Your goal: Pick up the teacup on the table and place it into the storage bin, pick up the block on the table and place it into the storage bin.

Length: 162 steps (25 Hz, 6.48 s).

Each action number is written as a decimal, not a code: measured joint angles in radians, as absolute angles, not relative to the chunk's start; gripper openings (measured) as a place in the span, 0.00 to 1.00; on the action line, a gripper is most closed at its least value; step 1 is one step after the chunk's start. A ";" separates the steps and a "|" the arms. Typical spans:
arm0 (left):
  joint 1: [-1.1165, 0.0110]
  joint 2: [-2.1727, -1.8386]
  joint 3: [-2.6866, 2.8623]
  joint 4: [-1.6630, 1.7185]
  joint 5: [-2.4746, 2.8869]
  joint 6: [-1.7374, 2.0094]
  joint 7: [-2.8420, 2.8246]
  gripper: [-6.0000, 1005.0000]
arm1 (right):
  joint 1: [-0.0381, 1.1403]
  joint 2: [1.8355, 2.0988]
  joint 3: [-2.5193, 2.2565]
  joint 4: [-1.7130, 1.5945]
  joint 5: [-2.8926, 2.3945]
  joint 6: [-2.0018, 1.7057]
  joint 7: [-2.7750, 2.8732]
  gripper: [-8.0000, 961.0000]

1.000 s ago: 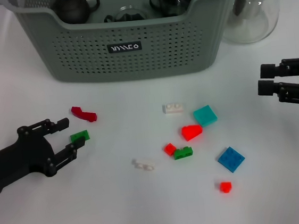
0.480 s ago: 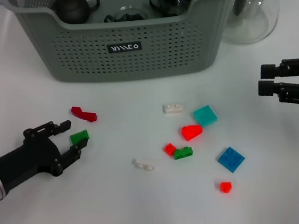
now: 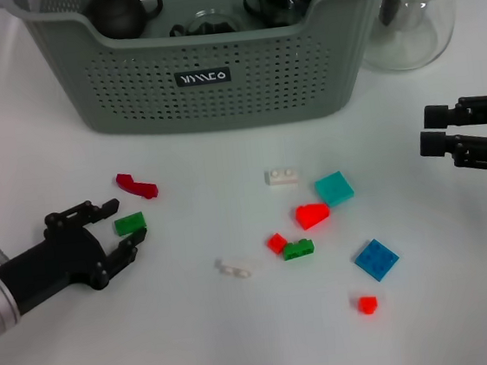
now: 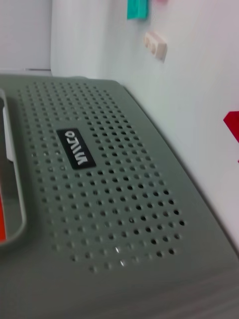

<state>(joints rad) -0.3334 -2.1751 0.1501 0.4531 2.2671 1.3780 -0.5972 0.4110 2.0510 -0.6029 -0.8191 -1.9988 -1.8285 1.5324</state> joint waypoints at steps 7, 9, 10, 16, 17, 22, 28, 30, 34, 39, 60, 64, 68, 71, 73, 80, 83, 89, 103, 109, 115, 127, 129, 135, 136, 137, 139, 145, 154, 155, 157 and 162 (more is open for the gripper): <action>-0.326 -2.175 0.135 0.437 2.274 1.386 -0.571 0.50 | 0.408 2.051 -0.603 -0.819 -1.999 -1.828 1.532 0.51; -0.322 -2.175 0.135 0.437 2.275 1.388 -0.570 0.49 | 0.408 2.051 -0.602 -0.819 -1.999 -1.828 1.532 0.51; -0.318 -2.175 0.135 0.437 2.274 1.396 -0.570 0.49 | 0.408 2.051 -0.602 -0.819 -1.999 -1.828 1.532 0.51; -0.314 -2.175 0.135 0.437 2.275 1.409 -0.570 0.49 | 0.409 2.051 -0.603 -0.818 -2.000 -1.828 1.532 0.51; -0.312 -2.176 0.135 0.437 2.275 1.414 -0.570 0.48 | 0.410 2.051 -0.604 -0.818 -2.000 -1.828 1.533 0.51; -0.304 -2.176 0.135 0.443 2.274 1.455 -0.569 0.47 | 0.411 2.050 -0.604 -0.818 -2.000 -1.828 1.538 0.51; -0.313 -2.175 0.119 0.440 2.269 1.427 -0.568 0.45 | 0.411 2.049 -0.604 -0.818 -2.000 -1.828 1.536 0.51; -0.316 -2.174 0.114 0.437 2.268 1.405 -0.568 0.44 | 0.411 2.049 -0.604 -0.818 -2.000 -1.828 1.536 0.51; -0.318 -2.174 0.113 0.437 2.267 1.385 -0.568 0.43 | 0.411 2.049 -0.603 -0.818 -2.000 -1.829 1.535 0.51; -0.316 -2.175 0.115 0.437 2.272 1.381 -0.568 0.42 | 0.411 2.049 -0.604 -0.818 -2.000 -1.829 1.534 0.51; -0.319 -2.175 0.121 0.413 2.279 1.366 -0.552 0.40 | 0.410 2.049 -0.606 -0.816 -2.000 -1.829 1.534 0.51; -0.323 -2.175 0.121 0.411 2.274 1.357 -0.552 0.39 | 0.411 2.049 -0.606 -0.816 -2.000 -1.829 1.534 0.51; -0.324 -2.175 0.121 0.411 2.275 1.355 -0.552 0.39 | 0.411 2.049 -0.606 -0.813 -2.000 -1.829 1.534 0.51; -0.324 -2.176 0.118 0.411 2.274 1.352 -0.552 0.38 | 0.412 2.048 -0.606 -0.809 -2.000 -1.829 1.534 0.51; -0.323 -2.176 0.116 0.411 2.272 1.350 -0.555 0.35 | 0.413 2.048 -0.606 -0.808 -2.000 -1.829 1.534 0.51; -0.319 -2.177 0.114 0.420 2.271 1.357 -0.580 0.20 | 0.414 2.048 -0.604 -0.808 -2.000 -1.829 1.535 0.51; -0.313 -2.174 0.113 0.445 2.272 1.404 -0.647 0.20 | 0.416 2.048 -0.603 -0.808 -2.000 -1.831 1.536 0.51; -0.310 -2.166 0.116 0.577 2.279 1.580 -0.894 0.19 | 0.423 2.047 -0.603 -0.808 -2.000 -1.832 1.541 0.51; -0.459 -2.122 0.140 0.626 2.212 2.004 -1.535 0.19 | 0.425 2.046 -0.605 -0.808 -2.000 -1.829 1.539 0.51; -0.598 -2.096 0.147 0.593 2.027 2.025 -1.704 0.20 | 0.425 2.046 -0.606 -0.807 -2.000 -1.829 1.536 0.51; -0.789 -2.050 0.218 0.743 1.993 1.891 -1.908 0.19 | 0.425 2.049 -0.606 -0.807 -2.000 -1.828 1.535 0.51; -0.923 -2.006 0.781 0.852 2.202 1.240 -2.266 0.20 | 0.431 2.051 -0.606 -0.807 -2.000 -1.833 1.535 0.51; -0.932 -2.011 0.828 0.839 2.237 1.197 -2.293 0.20 | 0.432 2.051 -0.606 -0.807 -2.000 -1.834 1.537 0.51; -0.981 -2.034 0.956 0.824 2.367 1.097 -2.395 0.21 | 0.435 2.050 -0.606 -0.807 -2.000 -1.832 1.539 0.51; -0.993 -2.037 0.986 0.815 2.404 1.073 -2.426 0.22 | 0.435 2.050 -0.606 -0.807 -2.000 -1.832 1.538 0.51; -1.000 -2.038 1.003 0.810 2.427 1.058 -2.445 0.22 | 0.436 2.050 -0.607 -0.807 -2.000 -1.832 1.538 0.51; -1.026 -2.053 1.048 0.789 2.509 1.005 -2.504 0.23 | 0.436 2.050 -0.607 -0.807 -2.000 -1.832 1.538 0.51; -1.082 -2.090 1.063 0.723 2.667 0.934 -2.575 0.26 | 0.436 2.051 -0.607 -0.807 -2.000 -1.829 1.536 0.51; -1.087 -2.100 1.053 0.701 2.694 0.929 -2.612 0.29 | 0.445 2.048 -0.607 -0.807 -2.003 -1.829 1.534 0.51; -1.070 -2.103 1.050 0.731 2.673 0.937 -2.605 0.30 | 0.445 2.048 -0.607 -0.807 -2.005 -1.828 1.534 0.51; -1.016 -2.109 1.046 0.821 2.597 0.965 -2.583 0.34 | 0.446 2.048 -0.607 -0.807 -2.008 -1.828 1.534 0.51; -0.833 -2.140 0.911 1.092 2.284 1.119 -2.403 0.54 | 0.447 2.046 -0.606 -0.807 -2.010 -1.828 1.535 0.51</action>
